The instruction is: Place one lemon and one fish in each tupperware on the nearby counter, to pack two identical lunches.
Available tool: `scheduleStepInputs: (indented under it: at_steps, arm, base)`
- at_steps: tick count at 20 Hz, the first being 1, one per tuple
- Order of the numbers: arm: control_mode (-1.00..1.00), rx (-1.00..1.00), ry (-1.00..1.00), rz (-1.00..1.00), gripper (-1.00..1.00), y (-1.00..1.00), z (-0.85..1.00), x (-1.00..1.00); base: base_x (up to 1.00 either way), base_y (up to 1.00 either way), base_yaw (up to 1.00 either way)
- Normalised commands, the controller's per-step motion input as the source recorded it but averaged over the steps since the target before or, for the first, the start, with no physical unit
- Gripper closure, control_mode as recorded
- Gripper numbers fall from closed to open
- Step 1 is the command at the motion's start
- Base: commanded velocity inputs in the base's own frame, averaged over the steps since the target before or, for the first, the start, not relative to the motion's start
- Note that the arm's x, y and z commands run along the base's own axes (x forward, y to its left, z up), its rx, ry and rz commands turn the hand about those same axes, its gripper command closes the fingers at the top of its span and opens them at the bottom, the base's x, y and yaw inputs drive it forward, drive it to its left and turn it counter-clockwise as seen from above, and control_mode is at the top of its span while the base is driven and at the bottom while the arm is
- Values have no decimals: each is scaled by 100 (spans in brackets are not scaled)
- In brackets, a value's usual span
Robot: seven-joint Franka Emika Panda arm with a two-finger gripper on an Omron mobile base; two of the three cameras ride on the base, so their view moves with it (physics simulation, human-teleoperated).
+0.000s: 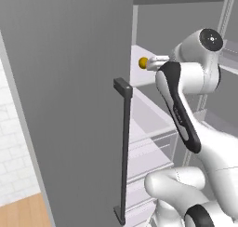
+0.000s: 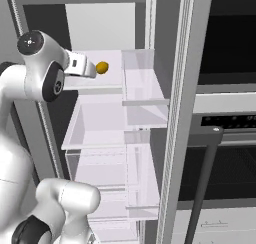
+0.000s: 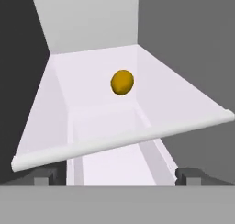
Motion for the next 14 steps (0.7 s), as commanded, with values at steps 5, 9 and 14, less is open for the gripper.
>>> scheduleStepInputs:
  at_steps: [5,9,14]
  arm:
    - [-100,0,10,0,-100,-2,1,76]
    - [-100,0,6,0,-100,-1,-4,60]
    - [-100,0,0,0,-100,-9,-14,57]
  base:
    - [0,0,0]
    - [0,0,0]
    - [0,0,0]
